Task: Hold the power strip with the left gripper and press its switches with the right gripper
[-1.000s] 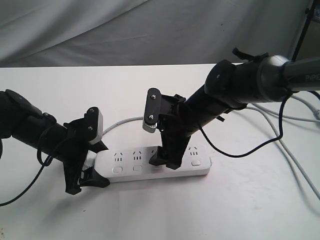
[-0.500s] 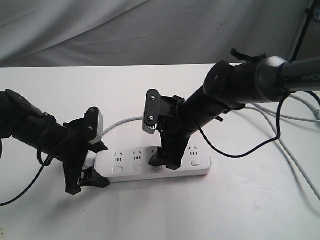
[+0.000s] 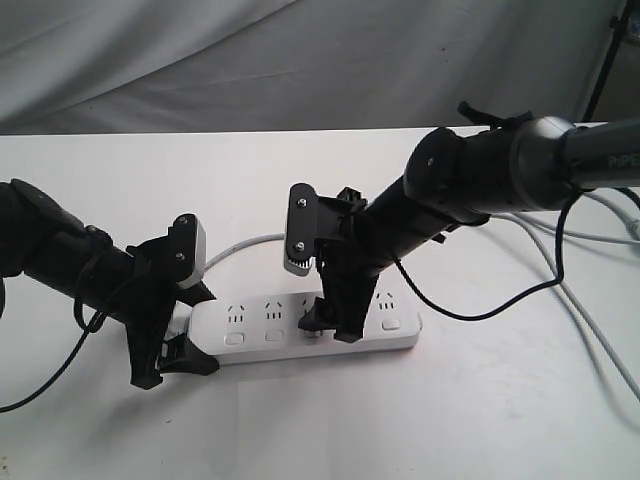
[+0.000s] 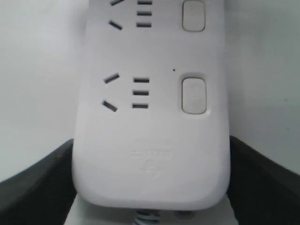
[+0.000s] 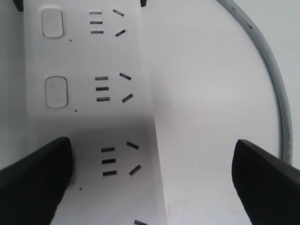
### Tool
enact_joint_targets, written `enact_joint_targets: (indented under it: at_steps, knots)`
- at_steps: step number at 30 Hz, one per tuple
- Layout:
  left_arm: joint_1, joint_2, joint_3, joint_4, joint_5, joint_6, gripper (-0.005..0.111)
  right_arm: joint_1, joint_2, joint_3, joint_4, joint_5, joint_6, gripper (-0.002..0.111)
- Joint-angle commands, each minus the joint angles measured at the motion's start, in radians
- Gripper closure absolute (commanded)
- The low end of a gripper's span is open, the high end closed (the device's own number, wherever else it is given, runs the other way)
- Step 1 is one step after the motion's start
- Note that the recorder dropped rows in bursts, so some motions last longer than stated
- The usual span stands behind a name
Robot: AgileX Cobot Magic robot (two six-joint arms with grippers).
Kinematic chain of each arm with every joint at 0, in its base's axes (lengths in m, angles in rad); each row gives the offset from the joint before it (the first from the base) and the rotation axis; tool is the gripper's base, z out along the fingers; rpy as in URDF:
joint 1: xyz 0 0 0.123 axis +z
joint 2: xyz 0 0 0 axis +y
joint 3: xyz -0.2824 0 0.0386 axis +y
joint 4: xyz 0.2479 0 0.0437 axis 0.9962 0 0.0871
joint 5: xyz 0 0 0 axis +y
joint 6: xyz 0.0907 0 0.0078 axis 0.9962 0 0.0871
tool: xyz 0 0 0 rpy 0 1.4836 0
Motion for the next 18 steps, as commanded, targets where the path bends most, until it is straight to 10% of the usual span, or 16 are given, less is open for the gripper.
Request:
enact_joint_targets:
  at_steps: [1,18]
  knots:
    - [-0.007,0.001,-0.003,0.008,-0.037,0.009,0.107,0.004,0.035,0.025,-0.058,-0.047,-0.030,0.024]
    - [-0.007,0.001,-0.003,0.008,-0.037,0.009,0.107,0.001,-0.094,0.025,0.053,0.064,-0.014,0.024]
